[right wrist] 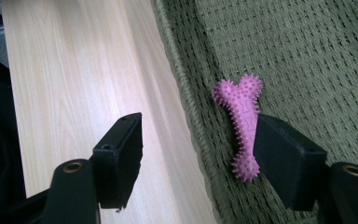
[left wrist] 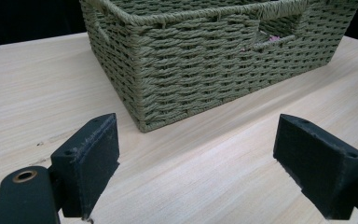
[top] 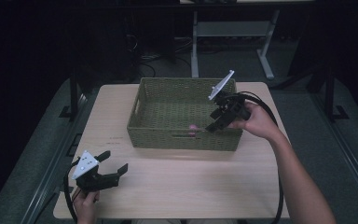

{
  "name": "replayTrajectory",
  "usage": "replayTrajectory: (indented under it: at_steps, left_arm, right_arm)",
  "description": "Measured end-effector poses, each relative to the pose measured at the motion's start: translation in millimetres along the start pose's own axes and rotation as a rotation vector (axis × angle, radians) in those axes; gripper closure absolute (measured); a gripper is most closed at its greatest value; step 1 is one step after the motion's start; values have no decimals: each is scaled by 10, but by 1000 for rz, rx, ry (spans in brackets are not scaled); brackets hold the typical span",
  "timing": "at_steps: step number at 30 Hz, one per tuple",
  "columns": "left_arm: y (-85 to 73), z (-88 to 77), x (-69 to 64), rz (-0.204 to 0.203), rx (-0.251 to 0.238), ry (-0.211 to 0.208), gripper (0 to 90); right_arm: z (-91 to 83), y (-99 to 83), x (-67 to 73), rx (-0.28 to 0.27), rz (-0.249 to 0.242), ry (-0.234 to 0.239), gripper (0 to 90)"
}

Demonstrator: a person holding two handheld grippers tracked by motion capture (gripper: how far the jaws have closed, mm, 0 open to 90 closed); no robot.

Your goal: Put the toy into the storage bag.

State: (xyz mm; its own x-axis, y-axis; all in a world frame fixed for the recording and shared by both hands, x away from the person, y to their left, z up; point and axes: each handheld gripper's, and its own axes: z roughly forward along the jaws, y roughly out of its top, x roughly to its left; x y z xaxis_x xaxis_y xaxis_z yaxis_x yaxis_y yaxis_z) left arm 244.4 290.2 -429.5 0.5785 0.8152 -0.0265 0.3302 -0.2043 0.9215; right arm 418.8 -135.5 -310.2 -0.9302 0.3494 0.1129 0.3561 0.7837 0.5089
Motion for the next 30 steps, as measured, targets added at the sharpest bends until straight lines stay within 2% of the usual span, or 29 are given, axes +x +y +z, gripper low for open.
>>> replayTrajectory:
  at_steps: [7,30]
  left_arm:
    - [2,-3,5,-4,-3,0,139]
    - [-3,-8,0,-2,-1,4,138]
  right_arm:
    - [-34,-67,98,-13,-7,-8,306]
    - [65,-359,450,-19,-52,-5,294]
